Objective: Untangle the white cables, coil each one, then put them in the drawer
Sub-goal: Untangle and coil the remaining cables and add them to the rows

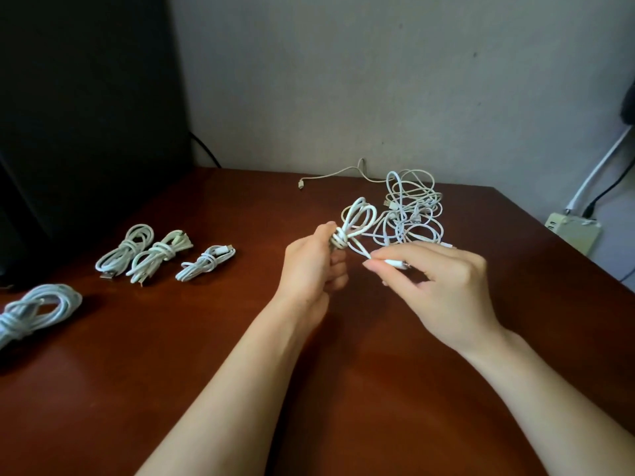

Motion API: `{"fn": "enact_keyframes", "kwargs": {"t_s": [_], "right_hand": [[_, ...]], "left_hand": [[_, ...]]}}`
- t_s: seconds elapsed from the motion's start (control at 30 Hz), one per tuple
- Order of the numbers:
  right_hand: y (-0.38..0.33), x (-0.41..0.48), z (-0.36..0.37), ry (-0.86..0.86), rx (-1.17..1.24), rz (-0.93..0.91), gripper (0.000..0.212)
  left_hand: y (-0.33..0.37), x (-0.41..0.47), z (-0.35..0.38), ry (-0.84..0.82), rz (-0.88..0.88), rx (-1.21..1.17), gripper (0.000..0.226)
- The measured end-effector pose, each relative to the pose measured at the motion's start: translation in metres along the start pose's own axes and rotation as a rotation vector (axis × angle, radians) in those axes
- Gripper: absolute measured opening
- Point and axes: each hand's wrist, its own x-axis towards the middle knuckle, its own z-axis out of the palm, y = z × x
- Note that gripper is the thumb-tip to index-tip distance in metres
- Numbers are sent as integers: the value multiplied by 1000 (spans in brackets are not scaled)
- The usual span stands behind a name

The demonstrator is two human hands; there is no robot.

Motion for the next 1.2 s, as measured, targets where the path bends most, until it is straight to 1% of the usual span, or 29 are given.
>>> {"fn": "enact_keyframes", "kwargs": {"t_s": [0.07,0.17,0.27,0.37,0.47,0.57,0.63,0.67,0.73,0.8,0.9,0.93,1.07,1.2], "right_hand": [[-3,0,0,-22,21,9,15],[-7,1,-1,-50,70,36,13],[-9,3,-2,-70,104,51,12],[-8,5,-5,-29,209,180,11],[-9,9,-8,14,314,312,7],[-7,11,-8,42,388,415,13],[-7,12,-8,27,415,459,10],[-8,12,-9,11,427,474,11],[-9,15,-10,-20,484,515,14],[-8,16,-11,-31,599,584,21],[-2,17,-10,-25,729,675,27],[0,17,-10,-28,745,691,28],[-1,18,-10,-17,750,730,27],[-5,20,-11,39,683,761,27]], "left_hand": [[-2,1,-1,3,13,54,31],[-8,5,-3,24,115,254,42],[-12,5,-3,-18,172,378,39],[-13,2,1,-153,102,333,41],[-13,0,5,-257,58,320,36],[-11,-1,7,-312,33,299,28],[-10,-2,8,-332,6,293,20],[-10,-3,8,-346,-13,292,19],[-10,-4,8,-382,-50,286,24],[-9,-5,8,-411,-60,286,24],[-9,-5,8,-421,-39,302,12],[-10,-5,8,-414,-33,303,12],[-12,-6,8,-395,16,320,12],[-12,-4,8,-348,58,354,8]]}}
